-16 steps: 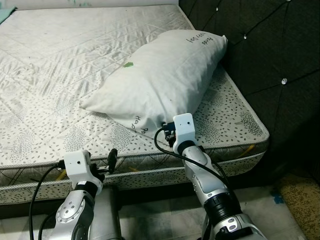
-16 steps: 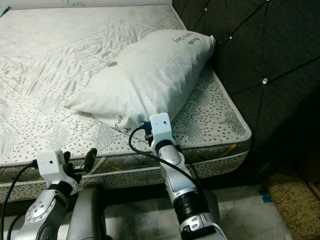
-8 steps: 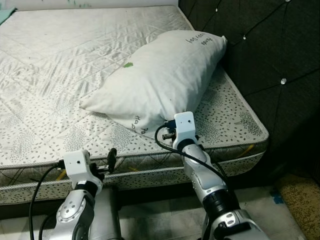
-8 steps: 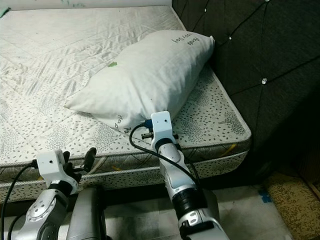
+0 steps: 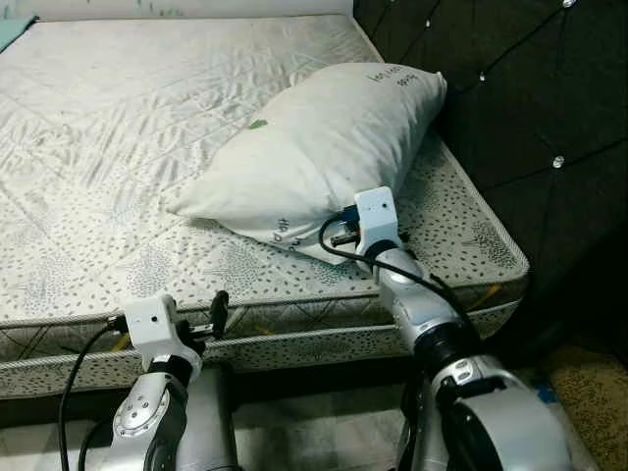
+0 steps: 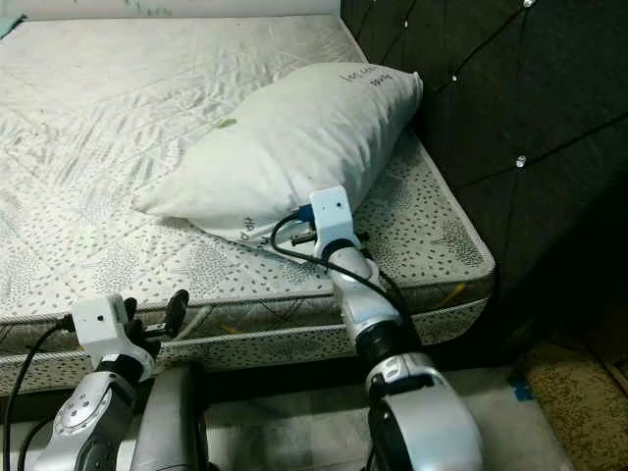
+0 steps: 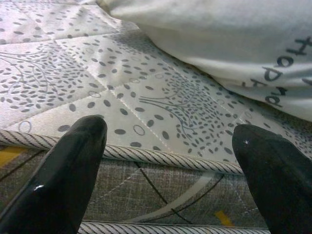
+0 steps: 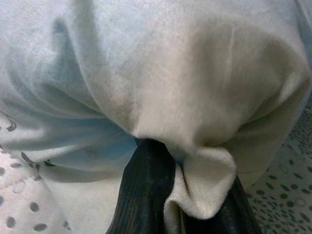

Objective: Clean up the room

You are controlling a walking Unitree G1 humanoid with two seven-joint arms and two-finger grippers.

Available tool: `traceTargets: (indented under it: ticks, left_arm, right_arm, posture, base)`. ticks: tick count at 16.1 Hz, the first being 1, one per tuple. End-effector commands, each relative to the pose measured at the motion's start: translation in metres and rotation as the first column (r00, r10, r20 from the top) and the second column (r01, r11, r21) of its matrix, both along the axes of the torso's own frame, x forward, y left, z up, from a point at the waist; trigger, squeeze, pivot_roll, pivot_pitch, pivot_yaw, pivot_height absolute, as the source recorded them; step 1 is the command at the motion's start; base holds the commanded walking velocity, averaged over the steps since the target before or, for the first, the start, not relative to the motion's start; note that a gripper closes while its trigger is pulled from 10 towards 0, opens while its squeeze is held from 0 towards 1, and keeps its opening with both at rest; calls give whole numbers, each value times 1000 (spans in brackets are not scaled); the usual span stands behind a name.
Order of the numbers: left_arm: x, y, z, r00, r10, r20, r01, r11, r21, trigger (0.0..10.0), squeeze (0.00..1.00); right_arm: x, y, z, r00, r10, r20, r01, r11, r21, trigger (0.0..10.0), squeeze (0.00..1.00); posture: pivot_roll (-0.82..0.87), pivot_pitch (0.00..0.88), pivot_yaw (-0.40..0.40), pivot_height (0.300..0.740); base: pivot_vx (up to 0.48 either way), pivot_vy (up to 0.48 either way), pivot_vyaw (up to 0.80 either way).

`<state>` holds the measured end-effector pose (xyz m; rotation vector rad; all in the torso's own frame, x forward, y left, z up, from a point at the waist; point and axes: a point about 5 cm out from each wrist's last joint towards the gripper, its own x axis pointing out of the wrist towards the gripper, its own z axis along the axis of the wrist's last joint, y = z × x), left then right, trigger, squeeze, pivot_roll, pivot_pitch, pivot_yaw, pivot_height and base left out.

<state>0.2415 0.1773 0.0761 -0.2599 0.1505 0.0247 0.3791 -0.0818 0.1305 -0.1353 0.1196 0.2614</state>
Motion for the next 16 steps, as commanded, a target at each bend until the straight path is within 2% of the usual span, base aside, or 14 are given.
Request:
traceTargets:
  ticks: [1,3,5,7,8,11,13,16]
  left_arm:
    - [1,1,0,1000,15,-2,-15,1000,13,10000,0]
    - [1,2,-1,1000,15,-3,-15,1000,13,10000,0]
    - [3,2,0,1000,12,-3,-12,1000,13,10000,0]
    - [5,4,0,1000,12,-2,-12,1000,16,10000,0]
    - [6,5,0,1000,15,0,-15,1000,19,10000,0]
    - [8,6,-1,1000,16,1,-16,1000,25,10000,0]
    - [10,8,-1,1000,17,3,-17,999,33,10000,0]
    - [12,8,-1,1000,16,4,-16,999,36,10000,0]
  right_arm:
    - [10,-12,18,997,-37,61,37,999,5,0,0]
    - [20,-29,32,994,-67,89,70,997,-31,0,0]
    - [32,-58,52,987,-149,54,148,989,26,0,0]
    - [38,-80,74,978,-186,92,188,982,-15,0,0]
    - [41,-97,91,970,-215,117,220,975,-34,0,0]
    - [42,-119,108,951,-290,106,290,957,23,0,0]
    - [40,-143,124,924,-360,130,361,933,18,0,0]
    - [35,-167,128,899,-414,142,417,909,10,0,0]
  posture:
    - [1,57,-37,479]
    - [3,54,-34,479]
    - [13,52,-31,479]
    - [16,47,-30,479]
    - [17,45,-30,479]
    - [21,39,-27,479]
    - [25,33,-25,479]
    - [20,25,-20,479]
  base:
    - [0,0,0]
    - [0,0,0]
    - [0,0,0]
    - [0,0,0]
    - [0,0,0]
    - [0,0,0]
    - [0,0,0]
    - [0,0,0]
